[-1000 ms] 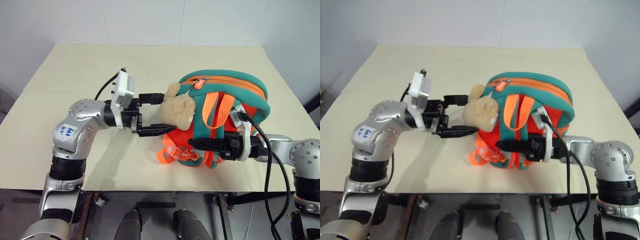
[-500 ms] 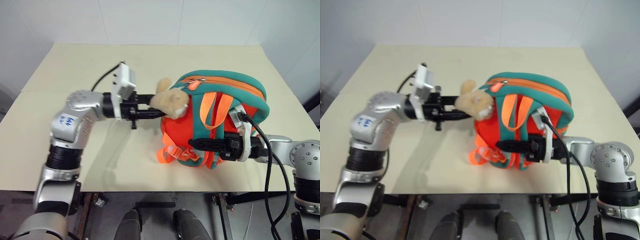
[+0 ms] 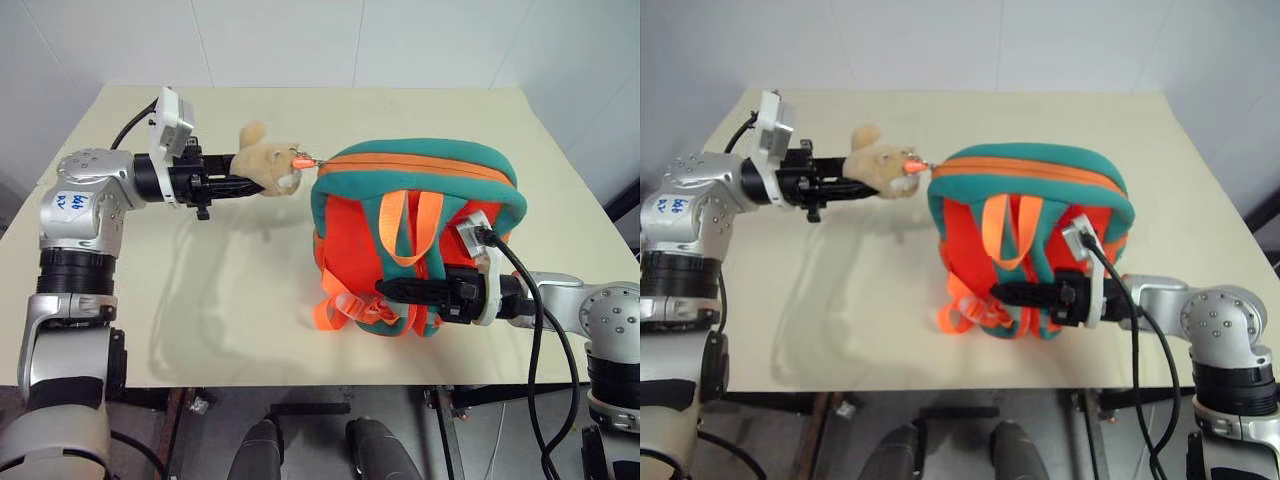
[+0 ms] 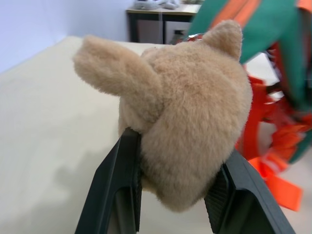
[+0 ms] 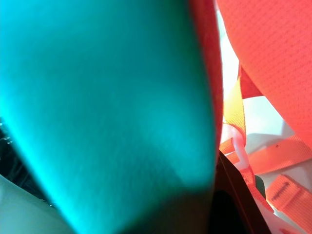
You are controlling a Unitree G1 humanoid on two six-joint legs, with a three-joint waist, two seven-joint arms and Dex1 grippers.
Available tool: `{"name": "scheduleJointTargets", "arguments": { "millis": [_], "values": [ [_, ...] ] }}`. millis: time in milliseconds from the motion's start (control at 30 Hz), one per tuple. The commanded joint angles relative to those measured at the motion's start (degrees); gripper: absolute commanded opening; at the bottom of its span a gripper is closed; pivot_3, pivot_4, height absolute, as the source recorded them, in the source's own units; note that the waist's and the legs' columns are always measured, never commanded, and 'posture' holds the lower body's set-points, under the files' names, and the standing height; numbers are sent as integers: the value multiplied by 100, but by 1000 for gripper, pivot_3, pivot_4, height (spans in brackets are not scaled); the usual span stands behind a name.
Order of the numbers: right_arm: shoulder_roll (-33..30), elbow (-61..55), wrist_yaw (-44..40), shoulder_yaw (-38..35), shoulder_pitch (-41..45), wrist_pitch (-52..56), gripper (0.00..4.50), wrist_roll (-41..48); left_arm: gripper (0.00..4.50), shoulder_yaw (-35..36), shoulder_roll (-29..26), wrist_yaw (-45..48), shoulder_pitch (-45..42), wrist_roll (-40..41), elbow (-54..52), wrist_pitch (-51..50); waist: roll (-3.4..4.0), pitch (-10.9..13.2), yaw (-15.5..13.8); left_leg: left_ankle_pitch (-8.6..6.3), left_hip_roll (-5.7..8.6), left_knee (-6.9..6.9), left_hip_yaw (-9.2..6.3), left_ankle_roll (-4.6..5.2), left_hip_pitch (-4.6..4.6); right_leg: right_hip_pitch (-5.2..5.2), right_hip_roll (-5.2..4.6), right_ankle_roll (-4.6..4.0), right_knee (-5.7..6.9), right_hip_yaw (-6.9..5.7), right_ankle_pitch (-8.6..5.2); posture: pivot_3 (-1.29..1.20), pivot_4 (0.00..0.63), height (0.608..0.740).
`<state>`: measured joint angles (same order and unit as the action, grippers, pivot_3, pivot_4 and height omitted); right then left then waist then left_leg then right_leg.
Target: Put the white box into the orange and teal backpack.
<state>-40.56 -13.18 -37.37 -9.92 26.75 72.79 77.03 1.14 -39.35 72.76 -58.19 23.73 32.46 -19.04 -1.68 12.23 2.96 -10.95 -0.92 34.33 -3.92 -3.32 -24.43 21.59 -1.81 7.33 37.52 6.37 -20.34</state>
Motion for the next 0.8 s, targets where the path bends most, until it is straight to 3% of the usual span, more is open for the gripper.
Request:
{"name": "scheduleJointTargets", "arguments": {
  "millis": [33,267,500,600,700,733,800],
  "values": [
    [-2,-130,111,-179,-94,-17,807,179,1280,61,148,-134,-229,-359,978,511,0,0,4,0,0,-1,0,0,0,0,0,0,0,0,0,0,150,740],
    [-37,-279,382,-317,-266,-65,807,443,1280,-636,975,255,-65,-1107,1890,1091,0,0,-41,0,3,-1,-1,0,-1,0,-2,1,0,-1,0,0,150,740],
    [6,-430,647,-339,-421,-134,807,674,1280,-784,1627,82,123,-1410,2180,1220,0,0,-122,0,2,1,-3,0,-2,1,-2,1,1,-2,0,0,150,740],
    [9,-477,668,-274,-447,-189,807,664,1280,-917,1583,264,552,-1490,1622,1180,0,0,-138,0,5,2,-3,0,-2,-2,-6,2,1,-2,-1,0,150,740],
    [-138,-561,524,-181,-437,-324,807,264,1280,-679,1169,217,1182,-1370,588,1289,0,-1,-131,0,5,-2,-3,0,-3,-2,-12,4,-2,-2,-2,0,150,740],
    [-173,-658,435,-149,-447,-559,997,-75,1280,-586,1058,197,1340,-1279,245,1179,0,-1,-115,0,4,-5,-3,0,-3,0,-14,3,-3,-3,-2,0,150,740],
    [-435,-909,20,44,-480,-1054,1417,-839,1950,-257,833,181,1676,-853,-586,747,1,0,-99,0,3,-10,0,0,0,3,-16,2,-2,-1,-2,0,150,740]
  ]
}}
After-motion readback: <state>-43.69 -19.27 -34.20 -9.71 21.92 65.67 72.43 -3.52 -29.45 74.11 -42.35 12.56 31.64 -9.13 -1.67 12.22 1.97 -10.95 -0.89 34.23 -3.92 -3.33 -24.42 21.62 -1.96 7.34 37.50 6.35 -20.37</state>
